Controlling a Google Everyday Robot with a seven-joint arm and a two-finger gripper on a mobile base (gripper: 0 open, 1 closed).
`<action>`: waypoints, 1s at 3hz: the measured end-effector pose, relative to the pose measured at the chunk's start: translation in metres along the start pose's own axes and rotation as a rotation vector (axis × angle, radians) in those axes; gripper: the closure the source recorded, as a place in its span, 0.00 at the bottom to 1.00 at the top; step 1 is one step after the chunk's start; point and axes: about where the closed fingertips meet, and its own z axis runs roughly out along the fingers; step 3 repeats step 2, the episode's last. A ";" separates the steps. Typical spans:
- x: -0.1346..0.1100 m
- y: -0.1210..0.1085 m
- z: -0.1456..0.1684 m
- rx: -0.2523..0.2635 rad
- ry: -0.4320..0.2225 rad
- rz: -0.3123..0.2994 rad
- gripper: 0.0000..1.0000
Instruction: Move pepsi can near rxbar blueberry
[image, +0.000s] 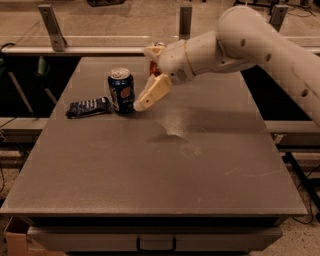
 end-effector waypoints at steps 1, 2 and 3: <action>-0.025 0.001 -0.083 0.107 0.044 -0.061 0.00; -0.072 0.011 -0.197 0.279 0.116 -0.146 0.00; -0.072 0.011 -0.197 0.279 0.116 -0.146 0.00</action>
Offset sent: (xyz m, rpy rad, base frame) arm -0.1212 -0.2571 0.2881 -0.1696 -0.4738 -0.4035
